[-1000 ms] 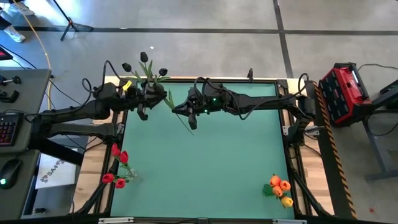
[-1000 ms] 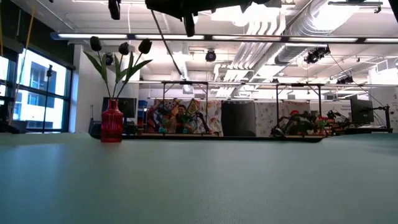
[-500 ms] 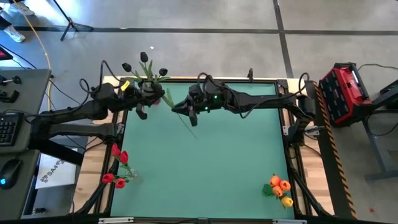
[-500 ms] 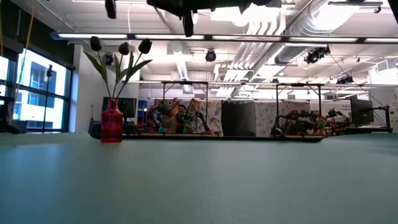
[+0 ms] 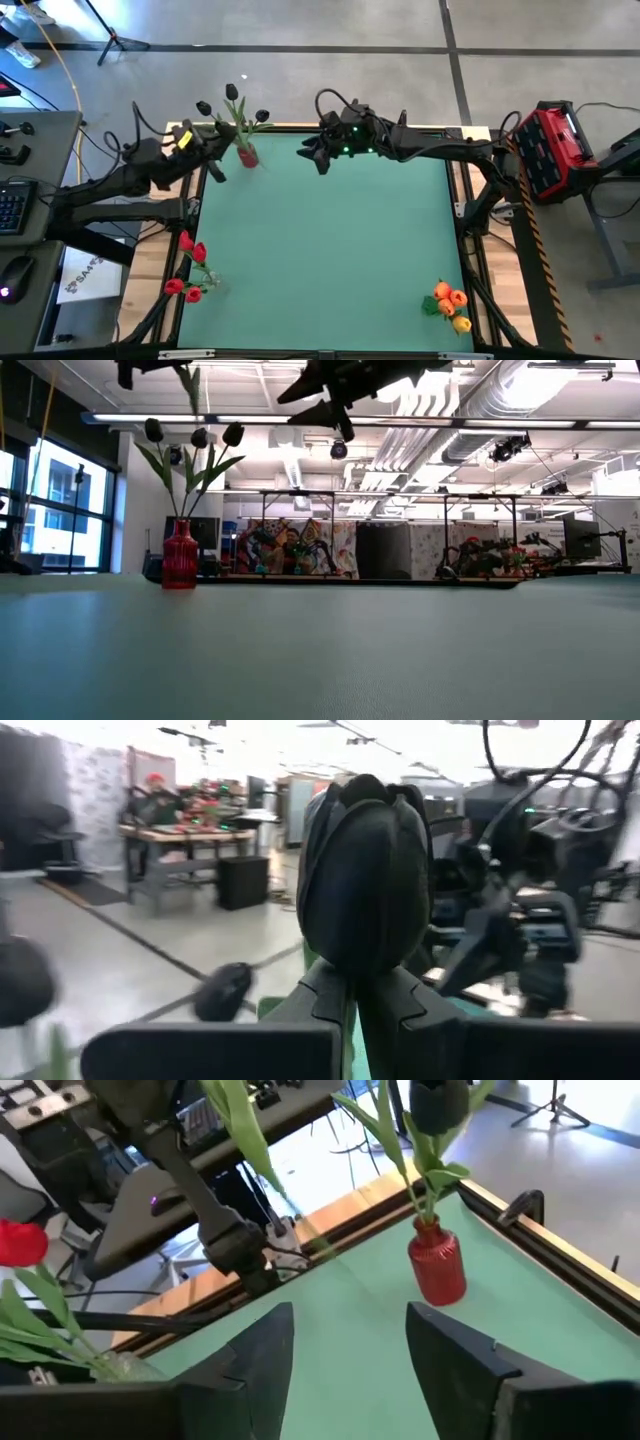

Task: Sort flowers into vase by color
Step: Put the black flower into the red vase

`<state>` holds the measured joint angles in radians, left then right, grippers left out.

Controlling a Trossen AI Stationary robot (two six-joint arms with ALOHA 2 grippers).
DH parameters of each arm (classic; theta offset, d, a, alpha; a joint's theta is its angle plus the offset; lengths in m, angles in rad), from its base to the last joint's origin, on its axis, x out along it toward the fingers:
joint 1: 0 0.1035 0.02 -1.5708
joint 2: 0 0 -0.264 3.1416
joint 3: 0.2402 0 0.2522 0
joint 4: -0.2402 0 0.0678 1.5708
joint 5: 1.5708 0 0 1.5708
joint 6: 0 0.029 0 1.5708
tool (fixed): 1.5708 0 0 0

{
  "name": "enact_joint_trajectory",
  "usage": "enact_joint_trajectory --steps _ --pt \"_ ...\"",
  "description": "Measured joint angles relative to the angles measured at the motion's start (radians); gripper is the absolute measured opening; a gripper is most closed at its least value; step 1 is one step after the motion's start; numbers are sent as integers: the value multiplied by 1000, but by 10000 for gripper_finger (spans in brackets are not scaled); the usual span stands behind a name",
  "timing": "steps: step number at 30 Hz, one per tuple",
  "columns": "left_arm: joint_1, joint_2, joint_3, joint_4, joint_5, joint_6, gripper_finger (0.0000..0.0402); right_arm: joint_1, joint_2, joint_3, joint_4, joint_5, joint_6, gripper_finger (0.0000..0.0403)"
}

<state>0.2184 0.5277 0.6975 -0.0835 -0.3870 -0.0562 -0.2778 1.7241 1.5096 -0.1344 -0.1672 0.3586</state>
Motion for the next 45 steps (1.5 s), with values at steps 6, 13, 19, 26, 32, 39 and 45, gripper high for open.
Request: enact_joint_trajectory --steps 6,13,19,26,32,39,45 --pt "0 -8 43 -37 -94 88 0 -10 1 0 -4 -8 -10 183" --pt "7 60 193 -245 -160 162 0 -10 1 0 -4 -8 -26 183" --pt "42 90 237 -296 -225 166 0 -24 2 0 -4 -5 -27 183" --pt "126 107 235 -289 -269 165 0 -43 2 0 15 -5 -27 183" --pt "201 139 234 -240 -208 165 0 -47 2 0 42 -14 -27 183" --pt "249 165 234 -215 -186 165 0 -47 2 0 42 -26 -27 183" --pt "261 164 233 -163 -141 154 0 -47 2 0 41 -35 -49 183"
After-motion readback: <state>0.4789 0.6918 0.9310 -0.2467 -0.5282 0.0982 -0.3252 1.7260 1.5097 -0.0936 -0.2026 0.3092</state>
